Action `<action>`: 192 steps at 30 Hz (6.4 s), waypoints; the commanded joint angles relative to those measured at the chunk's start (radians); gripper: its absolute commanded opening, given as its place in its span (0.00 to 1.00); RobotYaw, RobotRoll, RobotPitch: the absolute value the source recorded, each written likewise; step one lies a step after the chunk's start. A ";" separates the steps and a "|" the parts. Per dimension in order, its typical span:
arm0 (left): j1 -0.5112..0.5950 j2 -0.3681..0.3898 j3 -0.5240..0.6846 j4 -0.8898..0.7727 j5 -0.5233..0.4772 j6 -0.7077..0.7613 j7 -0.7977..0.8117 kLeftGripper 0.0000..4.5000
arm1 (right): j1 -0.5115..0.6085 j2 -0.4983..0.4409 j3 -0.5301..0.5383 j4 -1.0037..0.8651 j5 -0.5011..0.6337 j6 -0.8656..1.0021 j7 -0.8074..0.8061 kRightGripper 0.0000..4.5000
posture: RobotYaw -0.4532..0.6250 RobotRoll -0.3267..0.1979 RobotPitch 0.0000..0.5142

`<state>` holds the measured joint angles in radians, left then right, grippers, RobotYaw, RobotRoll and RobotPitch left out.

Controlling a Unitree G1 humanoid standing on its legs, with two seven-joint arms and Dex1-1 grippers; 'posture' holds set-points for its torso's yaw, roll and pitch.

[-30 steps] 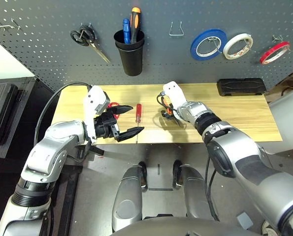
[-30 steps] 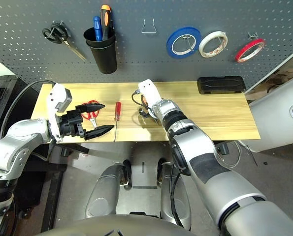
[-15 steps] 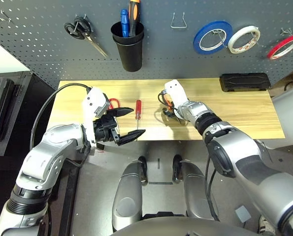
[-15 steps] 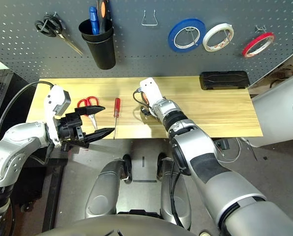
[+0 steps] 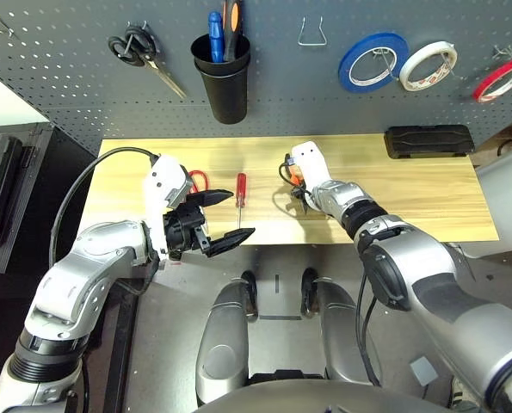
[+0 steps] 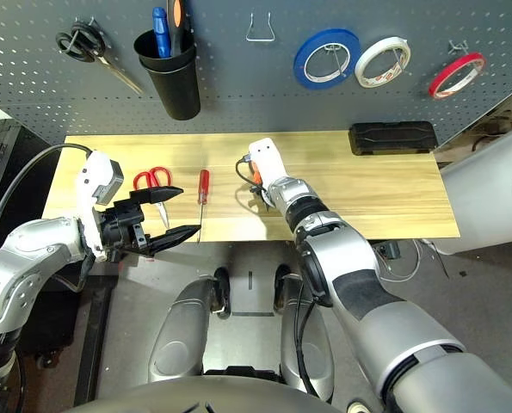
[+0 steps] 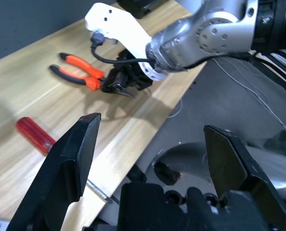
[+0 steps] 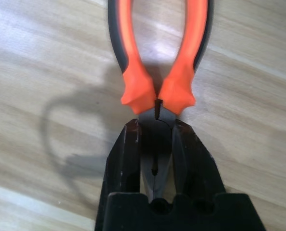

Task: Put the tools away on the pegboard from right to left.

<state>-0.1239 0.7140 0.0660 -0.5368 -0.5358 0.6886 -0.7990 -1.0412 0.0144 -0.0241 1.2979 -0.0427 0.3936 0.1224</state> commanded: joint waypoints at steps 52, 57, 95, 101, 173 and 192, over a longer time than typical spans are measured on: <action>-0.078 0.004 -0.023 0.118 0.047 -0.157 -0.040 1.00 | 0.539 -0.226 0.100 -1.508 0.125 0.055 0.314 0.16 | 0.49 0.62 0.43; -0.125 -0.017 0.013 0.114 0.018 -0.155 -0.021 1.00 | 0.480 -0.206 0.089 -1.513 0.122 0.003 0.275 0.16 | 0.48 0.62 0.39; -0.249 -0.123 0.133 0.061 -0.171 -0.047 0.211 1.00 | 0.012 -0.184 0.030 -0.770 0.008 -0.518 -0.024 0.16 | 0.51 0.62 0.36; -0.242 -0.117 0.129 0.057 -0.169 -0.044 0.211 1.00 | -0.018 -0.168 0.038 -0.655 -0.001 -0.600 -0.042 0.16 | 0.51 0.62 0.36; -0.235 -0.105 0.085 0.103 -0.152 -0.030 0.189 1.00 | 0.271 -0.179 0.067 -1.054 0.054 -0.383 0.109 0.99 | 0.48 0.62 0.45; -0.159 -0.075 -0.038 0.249 -0.027 -0.053 0.092 1.00 | 0.595 -0.331 0.171 -1.352 0.199 -0.010 0.533 0.99 | 0.46 0.62 0.51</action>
<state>-0.2902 0.6442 0.0537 -0.3163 -0.5912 0.6475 -0.6977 -0.4664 -0.2931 0.1461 -0.0308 0.1300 0.4015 0.6001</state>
